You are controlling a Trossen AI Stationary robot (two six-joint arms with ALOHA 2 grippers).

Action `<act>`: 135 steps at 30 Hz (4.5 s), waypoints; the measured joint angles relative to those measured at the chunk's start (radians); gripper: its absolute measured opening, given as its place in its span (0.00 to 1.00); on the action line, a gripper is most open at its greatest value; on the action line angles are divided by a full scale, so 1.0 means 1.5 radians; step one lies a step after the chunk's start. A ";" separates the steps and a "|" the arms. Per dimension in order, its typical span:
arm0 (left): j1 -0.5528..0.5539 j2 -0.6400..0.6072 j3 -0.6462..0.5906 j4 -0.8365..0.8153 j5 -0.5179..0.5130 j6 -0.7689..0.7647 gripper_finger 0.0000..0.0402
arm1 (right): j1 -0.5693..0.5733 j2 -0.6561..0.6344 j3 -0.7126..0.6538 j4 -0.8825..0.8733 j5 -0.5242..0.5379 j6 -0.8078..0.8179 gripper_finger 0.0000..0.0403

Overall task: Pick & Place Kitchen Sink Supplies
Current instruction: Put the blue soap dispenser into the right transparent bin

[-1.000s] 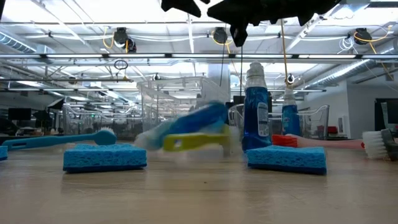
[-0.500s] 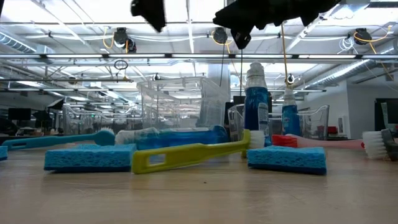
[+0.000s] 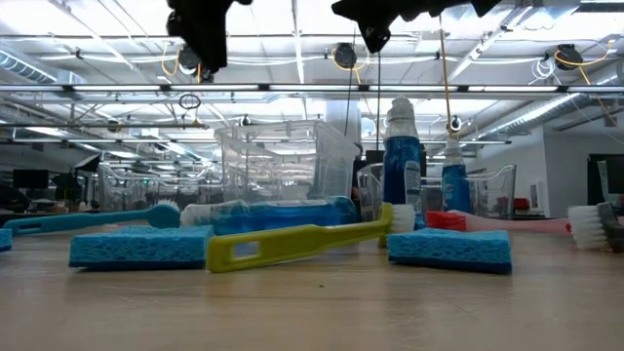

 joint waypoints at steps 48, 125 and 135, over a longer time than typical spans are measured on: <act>-0.042 0.038 -0.414 0.569 0.118 0.071 0.76 | 0.037 0.001 0.010 -0.012 0.054 -0.010 0.35; -0.039 -0.127 -0.354 0.525 0.140 -0.051 0.34 | 0.045 0.001 0.010 -0.006 0.069 -0.104 0.35; -0.014 -0.118 -0.199 0.429 0.111 -0.114 0.34 | 0.083 0.001 0.010 -0.003 0.212 -0.312 0.35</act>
